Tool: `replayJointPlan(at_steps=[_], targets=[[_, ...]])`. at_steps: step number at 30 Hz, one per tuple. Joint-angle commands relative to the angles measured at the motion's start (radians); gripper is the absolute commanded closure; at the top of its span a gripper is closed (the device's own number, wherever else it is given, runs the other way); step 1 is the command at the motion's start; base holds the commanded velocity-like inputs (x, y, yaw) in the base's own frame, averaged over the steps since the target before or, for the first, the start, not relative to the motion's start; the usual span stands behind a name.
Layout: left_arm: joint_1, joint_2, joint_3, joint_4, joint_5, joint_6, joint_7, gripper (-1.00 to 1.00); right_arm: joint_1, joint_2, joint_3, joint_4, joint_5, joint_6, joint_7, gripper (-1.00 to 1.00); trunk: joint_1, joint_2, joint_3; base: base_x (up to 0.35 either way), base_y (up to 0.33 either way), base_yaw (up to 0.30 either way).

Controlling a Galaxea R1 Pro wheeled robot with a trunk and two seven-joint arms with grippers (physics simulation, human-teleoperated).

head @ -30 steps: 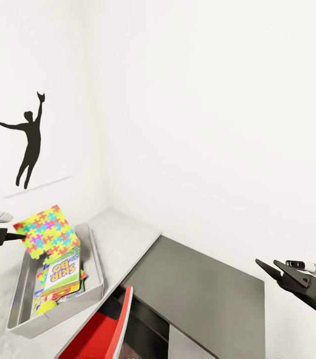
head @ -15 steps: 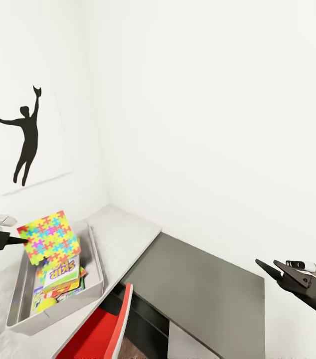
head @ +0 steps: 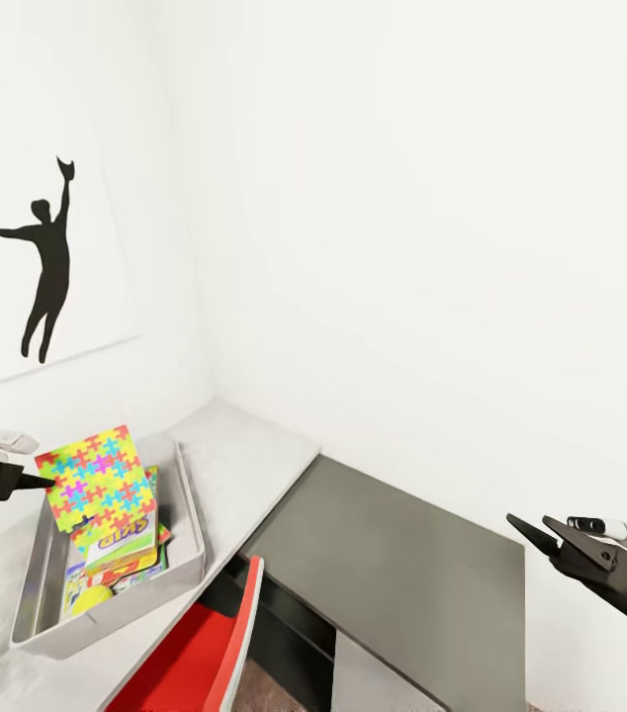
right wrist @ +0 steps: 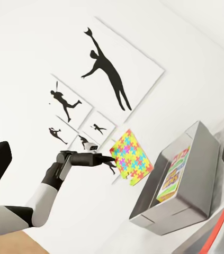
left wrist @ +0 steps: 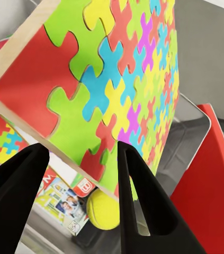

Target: Put all the toys in the child's room - the three board games (two on the bed and one on the table), the two jigsaw puzzles on the table, and the tennis ball on the table - inside the toy box on the table in the child's room.

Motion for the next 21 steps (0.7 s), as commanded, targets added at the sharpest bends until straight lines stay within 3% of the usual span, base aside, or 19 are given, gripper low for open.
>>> replayJointPlan(at_steps=[1, 20, 21], targets=[[-0.001, 0.000, 0.001, -0.003, -0.010, 0.010, -0.010, 1.00, -0.001, -0.001, 0.000, 0.000, -0.005, 0.008, 0.000, -1.00, 0.001, -0.003, -0.004, 0.000, 0.000, 0.000], [-0.001, -0.001, 0.000, -0.033, -0.009, 0.010, -0.011, 1.00, -0.001, 0.000, 0.000, 0.000, -0.004, 0.008, 0.011, -1.00, 0.001, -0.003, -0.029, 0.000, 0.000, 0.000], [-0.001, -0.001, 0.000, -0.034, -0.009, 0.010, -0.011, -1.00, -0.001, 0.000, 0.000, 0.000, -0.004, 0.008, 0.013, -1.00, 0.001, -0.003, -0.029, 0.000, 0.000, 0.000]])
